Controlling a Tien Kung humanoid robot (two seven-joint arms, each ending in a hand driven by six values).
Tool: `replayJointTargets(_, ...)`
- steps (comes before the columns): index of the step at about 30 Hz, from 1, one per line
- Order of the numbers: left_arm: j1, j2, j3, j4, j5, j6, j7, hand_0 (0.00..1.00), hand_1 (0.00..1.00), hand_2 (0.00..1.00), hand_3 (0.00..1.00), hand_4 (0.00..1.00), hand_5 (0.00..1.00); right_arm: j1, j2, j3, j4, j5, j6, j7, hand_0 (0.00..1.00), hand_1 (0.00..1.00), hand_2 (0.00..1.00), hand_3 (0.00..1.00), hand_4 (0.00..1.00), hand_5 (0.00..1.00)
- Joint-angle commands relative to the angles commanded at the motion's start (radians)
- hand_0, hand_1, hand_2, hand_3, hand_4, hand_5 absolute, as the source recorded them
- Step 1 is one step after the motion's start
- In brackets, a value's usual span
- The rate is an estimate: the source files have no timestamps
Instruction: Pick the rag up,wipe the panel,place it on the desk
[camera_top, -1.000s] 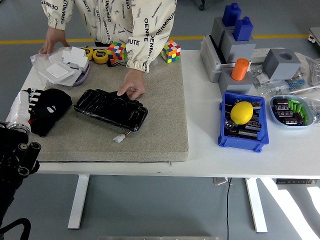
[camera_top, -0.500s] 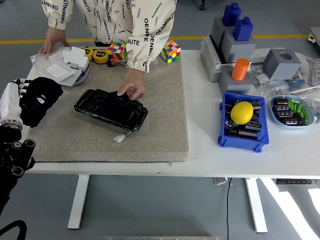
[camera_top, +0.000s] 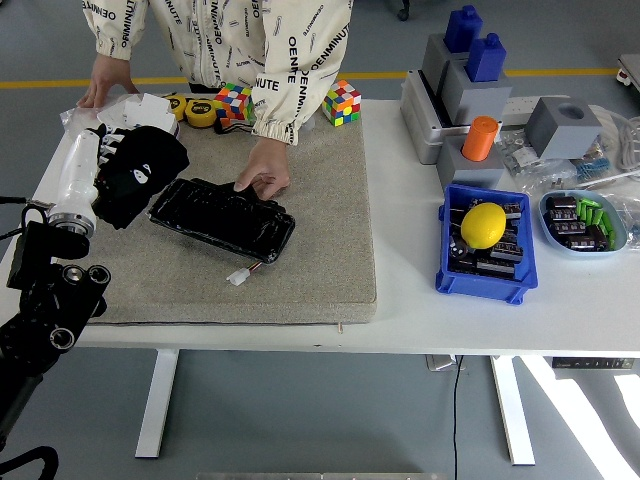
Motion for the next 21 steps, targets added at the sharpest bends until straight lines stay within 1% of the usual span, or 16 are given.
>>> replayJointTargets(4, -0.015, -0.009, 0.011, 0.039, 0.034, -0.008, 0.023, 0.293, 0.378, 0.418, 0.557, 0.698, 0.002, -0.001, -0.002, -0.005, 0.000, 0.003, 0.000, -0.001, 0.543, 0.557, 0.490, 0.521, 0.876, 0.355)
replayJointTargets(6, -0.020, -0.012, 0.014, 0.053, 0.044, -0.010, 0.031, 0.289, 0.371, 0.401, 0.560, 0.686, 0.002, -0.001, -0.003, -0.004, 0.000, 0.002, 0.000, -0.001, 0.543, 0.557, 0.490, 0.521, 0.875, 0.355)
replayJointTargets(10, -0.027, -0.016, 0.018, 0.072, 0.067, -0.013, 0.043, 0.289, 0.371, 0.401, 0.560, 0.686, 0.002, -0.003, -0.003, -0.003, 0.000, 0.002, 0.000, -0.001, 0.543, 0.557, 0.490, 0.521, 0.875, 0.355)
replayJointTargets(17, -0.030, -0.016, 0.054, 0.067, 0.073, -0.024, 0.065, 0.290, 0.372, 0.402, 0.560, 0.686, 0.002, -0.004, -0.005, -0.009, 0.000, 0.006, 0.001, 0.001, 0.545, 0.559, 0.490, 0.522, 0.875, 0.354)
replayJointTargets(21, -0.023, -0.012, 0.088, 0.034, 0.055, -0.028, 0.071, 0.287, 0.369, 0.401, 0.561, 0.687, 0.002, -0.005, -0.004, -0.018, 0.002, 0.015, 0.002, 0.002, 0.543, 0.558, 0.490, 0.522, 0.876, 0.354)
